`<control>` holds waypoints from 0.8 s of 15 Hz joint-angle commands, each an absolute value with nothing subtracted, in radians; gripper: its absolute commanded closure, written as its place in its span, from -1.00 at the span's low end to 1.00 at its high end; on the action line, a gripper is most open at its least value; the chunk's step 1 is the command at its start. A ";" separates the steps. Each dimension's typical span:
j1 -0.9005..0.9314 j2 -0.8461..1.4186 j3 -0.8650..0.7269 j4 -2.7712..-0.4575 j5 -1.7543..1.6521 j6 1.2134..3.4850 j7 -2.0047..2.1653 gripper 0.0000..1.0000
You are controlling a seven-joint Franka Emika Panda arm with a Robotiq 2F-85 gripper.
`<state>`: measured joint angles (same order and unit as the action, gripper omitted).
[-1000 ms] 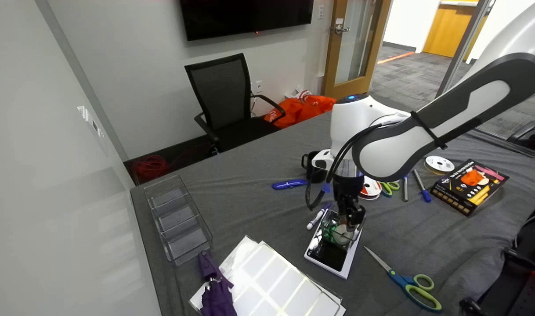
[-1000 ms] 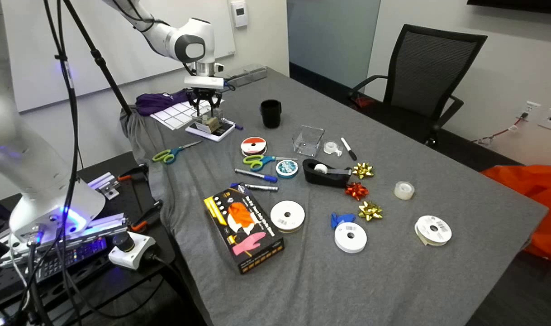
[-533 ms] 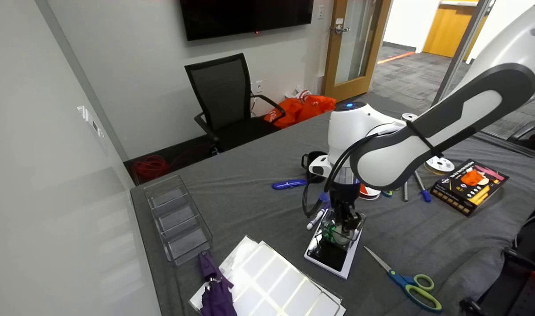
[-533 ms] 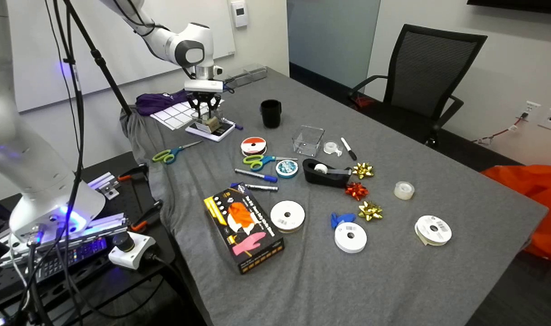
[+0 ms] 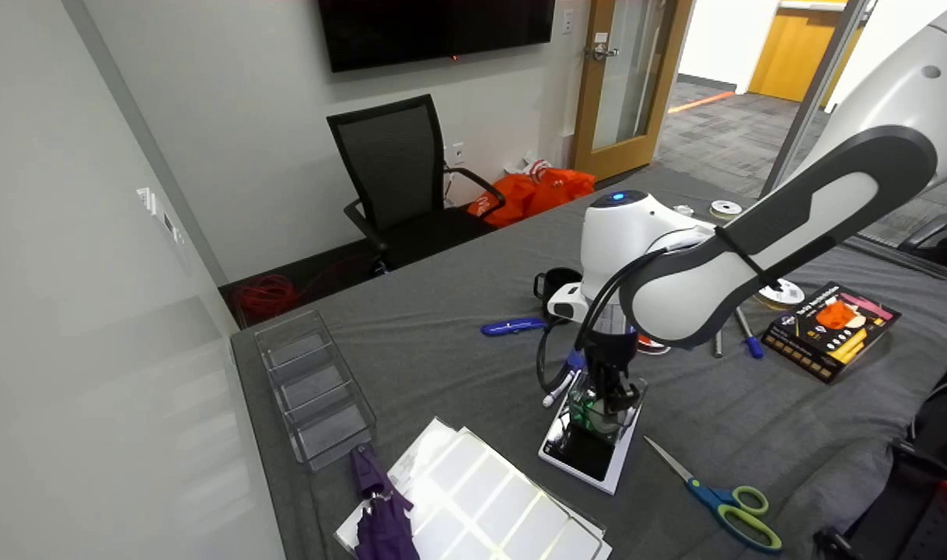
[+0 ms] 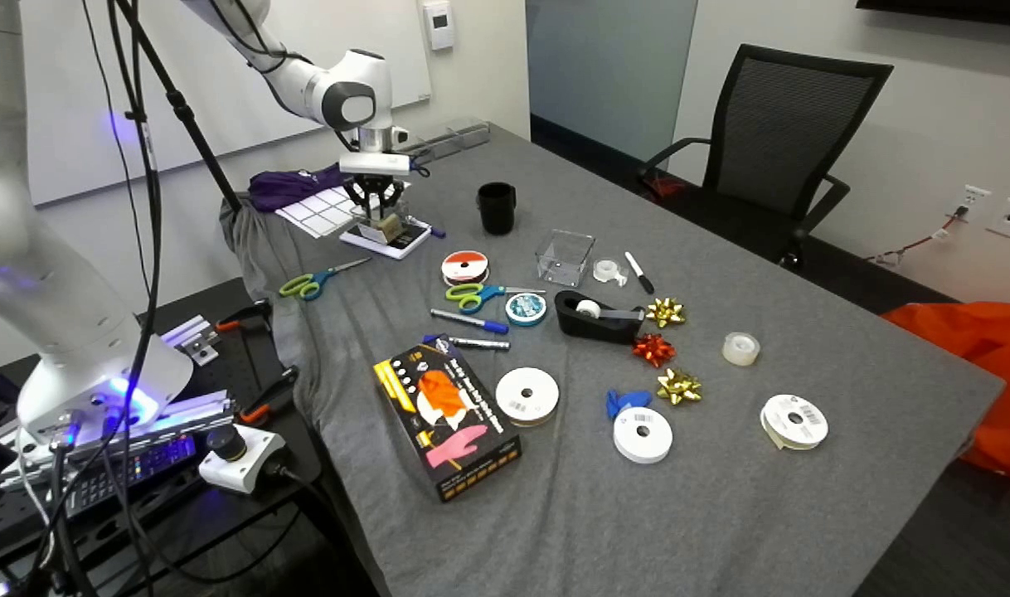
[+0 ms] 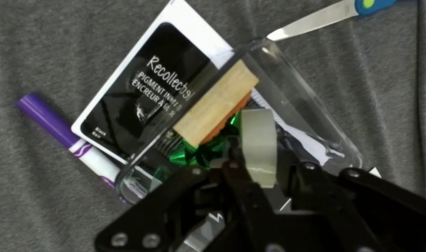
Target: Put the masking tape on the table
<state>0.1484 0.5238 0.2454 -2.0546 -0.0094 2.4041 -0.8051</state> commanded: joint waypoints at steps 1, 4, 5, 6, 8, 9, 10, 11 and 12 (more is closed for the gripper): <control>0.119 0.524 0.269 -2.070 -0.017 2.429 -0.831 0.98; 0.093 0.486 0.296 -2.085 0.022 2.416 -0.852 0.89; 0.079 0.466 0.310 -2.091 0.042 2.411 -0.864 0.89; 0.068 0.450 0.321 -2.096 0.058 2.406 -0.872 0.89; 0.046 0.401 0.344 -2.102 0.103 2.388 -0.900 0.89; 0.039 0.380 0.349 -2.104 0.123 2.381 -0.913 0.89; 0.035 0.355 0.351 -2.106 0.142 2.370 -0.927 0.89; 0.030 0.333 0.353 -2.108 0.165 2.364 -0.943 0.89; 0.029 0.311 0.351 -2.109 0.189 2.359 -0.954 0.89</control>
<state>0.0594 0.4031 0.3312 -2.0613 0.1263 2.3844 -0.8976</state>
